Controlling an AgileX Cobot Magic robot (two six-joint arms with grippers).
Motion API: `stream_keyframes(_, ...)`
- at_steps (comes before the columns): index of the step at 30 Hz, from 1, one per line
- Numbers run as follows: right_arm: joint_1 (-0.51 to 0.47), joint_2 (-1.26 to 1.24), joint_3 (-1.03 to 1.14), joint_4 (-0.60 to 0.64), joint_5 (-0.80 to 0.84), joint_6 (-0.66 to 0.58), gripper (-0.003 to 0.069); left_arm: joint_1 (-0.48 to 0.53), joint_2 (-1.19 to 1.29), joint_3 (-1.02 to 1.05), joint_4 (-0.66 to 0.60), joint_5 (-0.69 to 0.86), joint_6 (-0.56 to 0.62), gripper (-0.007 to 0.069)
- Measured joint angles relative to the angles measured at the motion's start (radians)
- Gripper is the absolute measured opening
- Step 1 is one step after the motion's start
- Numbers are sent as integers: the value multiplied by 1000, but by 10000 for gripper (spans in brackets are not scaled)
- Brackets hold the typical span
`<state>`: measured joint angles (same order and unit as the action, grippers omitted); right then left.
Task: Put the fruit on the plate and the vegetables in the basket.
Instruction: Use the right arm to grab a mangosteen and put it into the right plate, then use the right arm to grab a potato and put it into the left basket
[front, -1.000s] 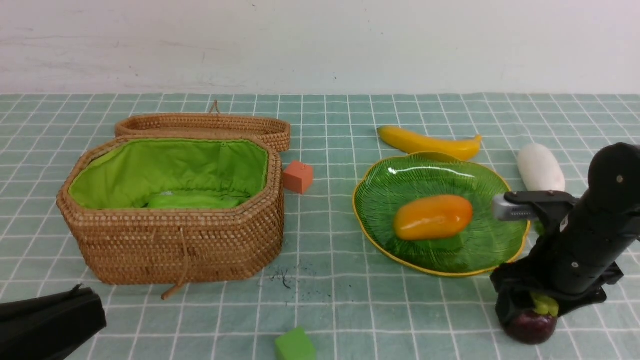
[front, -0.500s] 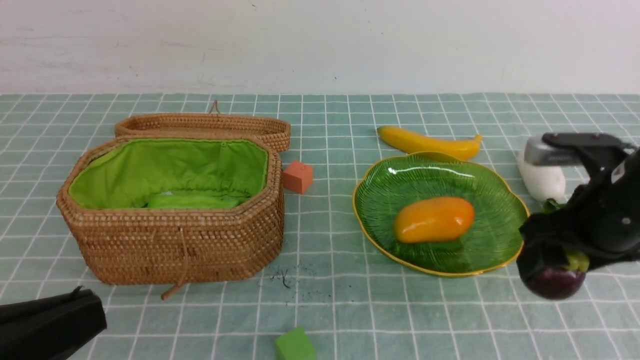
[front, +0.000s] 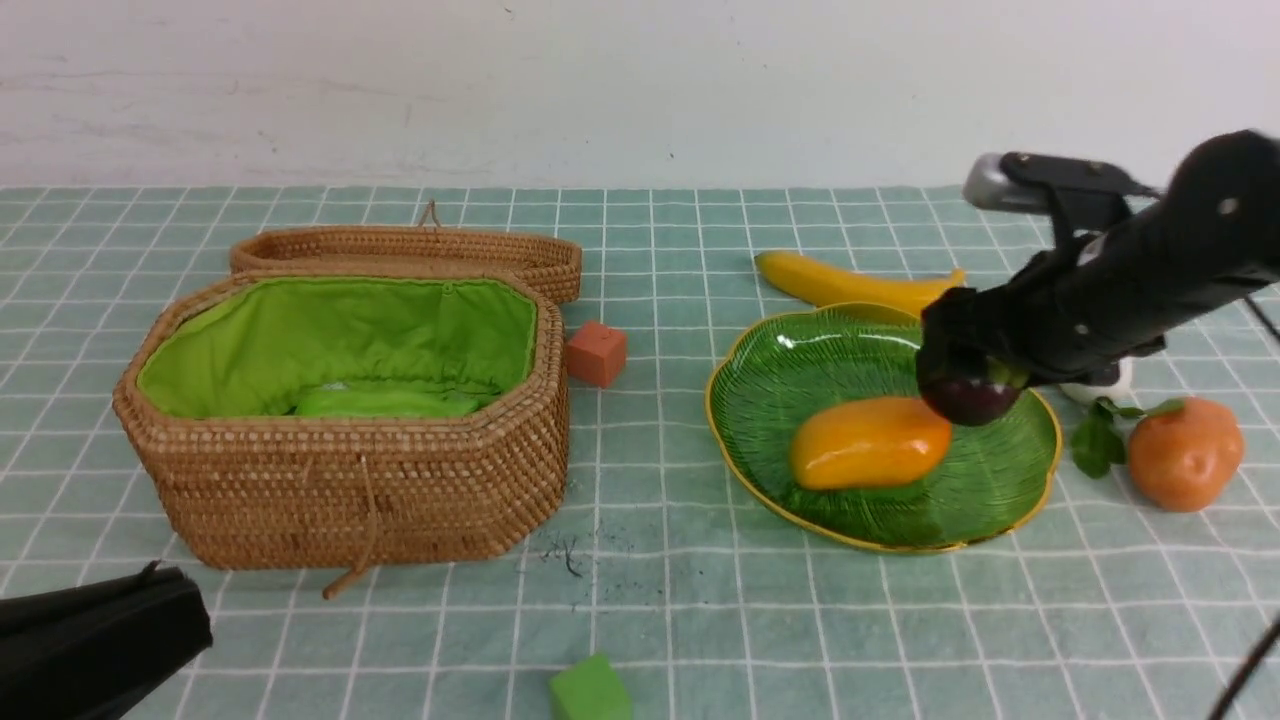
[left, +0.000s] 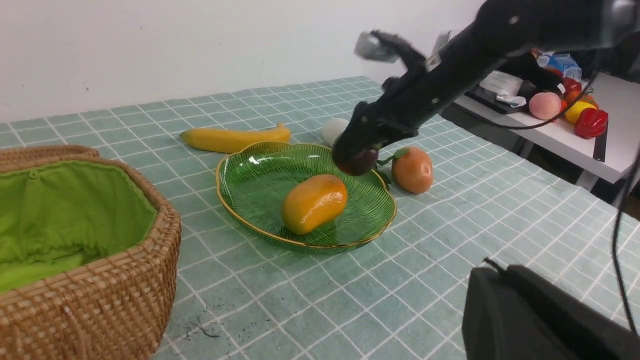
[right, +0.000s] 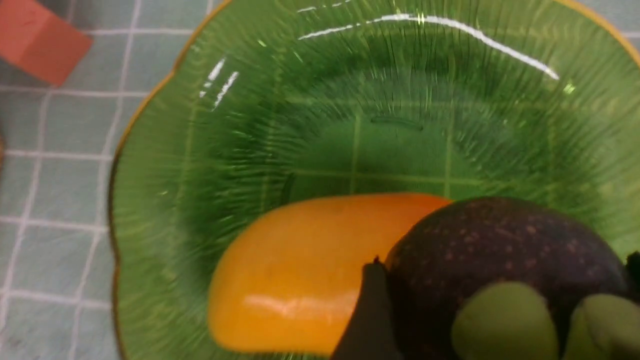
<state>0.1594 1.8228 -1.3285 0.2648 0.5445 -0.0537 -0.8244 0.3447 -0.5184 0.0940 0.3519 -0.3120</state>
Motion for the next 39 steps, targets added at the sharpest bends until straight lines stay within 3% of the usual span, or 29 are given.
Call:
stream_keyframes(5, 0, 72, -41, 0, -13, 0, 570, 0, 0, 0, 0, 0, 0, -13)
stream_keyframes(11, 0, 40, -43, -5, 6, 1, 678, 0, 0, 0, 0, 0, 0, -11)
stream_keyframes(20, -10, -61, -45, -72, 132, 40, 645, 0, 0, 0, 0, 0, 0, -10)
stream_keyframes(23, -64, -124, -47, -177, 235, 154, 615, 0, 0, 0, 1, 0, 0, -10)
stream_keyframes(27, -205, -126, -47, -295, 347, 294, 596, 0, 0, 0, 1, 0, 0, -10)
stream_keyframes(29, -268, -93, -47, -288, 323, 306, 594, 0, 0, 0, 1, 0, 0, -8)
stream_keyframes(39, -390, 64, -58, -168, 174, 284, 594, 0, 0, 0, 16, -1, 0, -5)
